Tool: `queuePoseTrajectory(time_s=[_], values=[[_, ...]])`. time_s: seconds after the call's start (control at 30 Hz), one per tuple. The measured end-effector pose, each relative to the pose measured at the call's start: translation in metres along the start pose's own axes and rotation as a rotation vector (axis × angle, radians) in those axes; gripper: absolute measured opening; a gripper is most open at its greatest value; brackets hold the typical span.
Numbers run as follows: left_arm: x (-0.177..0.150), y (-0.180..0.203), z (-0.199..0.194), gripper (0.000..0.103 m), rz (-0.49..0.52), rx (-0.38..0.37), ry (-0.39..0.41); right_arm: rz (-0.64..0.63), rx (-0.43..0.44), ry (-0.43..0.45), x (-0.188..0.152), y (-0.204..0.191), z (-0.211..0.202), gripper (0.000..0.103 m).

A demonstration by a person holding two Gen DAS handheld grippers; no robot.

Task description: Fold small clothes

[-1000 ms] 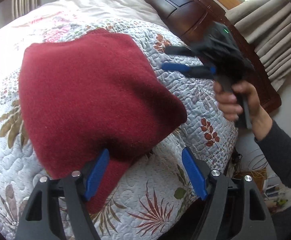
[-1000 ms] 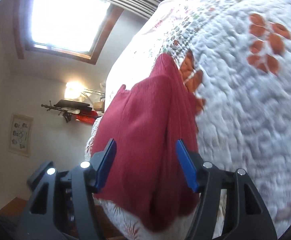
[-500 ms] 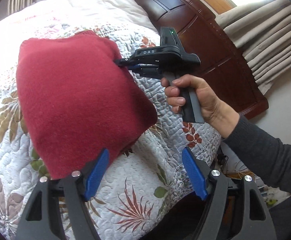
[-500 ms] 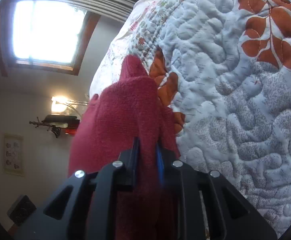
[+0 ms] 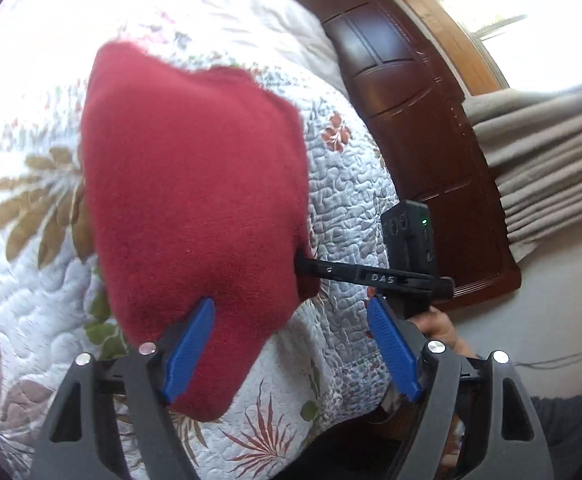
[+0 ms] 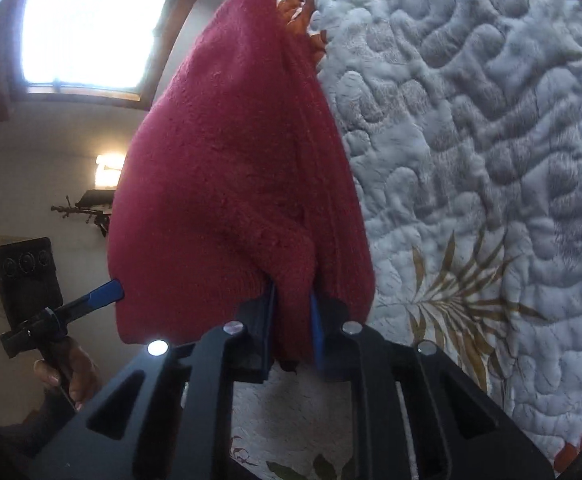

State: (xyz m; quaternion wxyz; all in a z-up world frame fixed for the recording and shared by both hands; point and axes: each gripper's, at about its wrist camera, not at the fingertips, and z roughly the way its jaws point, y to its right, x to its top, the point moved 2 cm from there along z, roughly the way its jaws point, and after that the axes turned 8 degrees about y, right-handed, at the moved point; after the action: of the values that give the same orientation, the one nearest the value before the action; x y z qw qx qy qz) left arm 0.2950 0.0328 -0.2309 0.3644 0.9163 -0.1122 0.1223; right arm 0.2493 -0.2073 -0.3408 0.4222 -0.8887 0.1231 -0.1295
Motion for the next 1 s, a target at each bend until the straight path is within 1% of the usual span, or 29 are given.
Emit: queuePoseTrajectory(time_s=[0.03,0.07,0.1,0.13,0.17,0.23,0.27,0.3,0.33,0.37,0.4,0.43,0.5,0.53,0.57,0.63,0.67,0.77,0.87,0.9,1.0], values=[[0.000,0.002,-0.003,0.078,0.000,0.000,0.004,0.012,0.029,0.016,-0.001,0.000,-0.007,0.014],[0.001,0.004,-0.008,0.078,-0.002,-0.006,0.010,0.023,0.054,0.044,-0.001,-0.001,-0.018,0.024],[0.001,0.007,-0.013,0.079,0.001,-0.014,0.020,0.032,0.056,0.080,-0.002,0.000,-0.030,0.030],[0.000,0.008,-0.018,0.079,0.005,-0.019,0.033,0.033,0.053,0.102,-0.004,0.001,-0.037,0.042],[0.000,0.009,-0.023,0.081,0.007,-0.022,0.045,0.036,0.056,0.106,-0.006,0.001,-0.040,0.049],[-0.005,0.003,-0.028,0.083,-0.008,-0.015,0.057,0.044,0.073,0.082,-0.007,0.003,-0.032,0.050],[-0.007,-0.001,-0.029,0.083,-0.025,-0.007,0.056,0.038,0.065,0.063,-0.008,0.002,-0.024,0.044],[-0.010,-0.005,-0.029,0.083,-0.051,-0.009,0.050,0.026,0.047,0.042,-0.009,0.002,-0.015,0.033],[-0.011,-0.008,-0.029,0.083,-0.073,-0.013,0.047,0.029,0.021,0.014,-0.007,0.004,-0.003,0.019],[-0.014,-0.010,-0.031,0.083,-0.092,-0.015,0.049,0.051,0.004,0.000,-0.007,0.012,0.003,0.020],[-0.016,-0.012,-0.035,0.083,-0.106,-0.016,0.054,0.068,0.013,-0.002,-0.007,0.017,0.003,0.023],[-0.018,-0.014,-0.039,0.083,-0.116,-0.013,0.059,0.074,0.039,0.001,-0.006,0.019,-0.002,0.031],[-0.021,-0.022,-0.052,0.090,-0.133,0.007,0.086,0.097,0.123,0.024,0.001,0.024,-0.021,0.063],[-0.021,-0.028,-0.057,0.094,-0.151,0.010,0.102,0.112,0.157,0.046,0.010,0.025,-0.029,0.094],[-0.020,-0.035,-0.059,0.095,-0.173,0.012,0.108,0.119,0.171,0.070,0.020,0.028,-0.035,0.097],[-0.016,-0.052,-0.058,0.095,-0.234,0.009,0.104,0.142,0.216,0.057,0.048,0.032,-0.033,0.097],[-0.014,-0.059,-0.055,0.095,-0.265,-0.007,0.099,0.150,0.248,0.035,0.063,0.033,-0.026,0.097],[-0.010,-0.075,-0.038,0.096,-0.341,-0.063,0.064,0.149,0.301,-0.036,0.101,0.030,0.007,0.097],[-0.007,-0.087,-0.019,0.096,-0.402,-0.122,0.035,0.152,0.338,-0.101,0.127,0.029,0.039,0.097],[-0.006,-0.090,-0.013,0.096,-0.418,-0.133,0.028,0.149,0.355,-0.119,0.137,0.029,0.046,0.097],[-0.003,-0.096,0.007,0.096,-0.431,-0.143,-0.010,0.114,0.371,-0.165,0.145,0.018,0.064,0.097]])
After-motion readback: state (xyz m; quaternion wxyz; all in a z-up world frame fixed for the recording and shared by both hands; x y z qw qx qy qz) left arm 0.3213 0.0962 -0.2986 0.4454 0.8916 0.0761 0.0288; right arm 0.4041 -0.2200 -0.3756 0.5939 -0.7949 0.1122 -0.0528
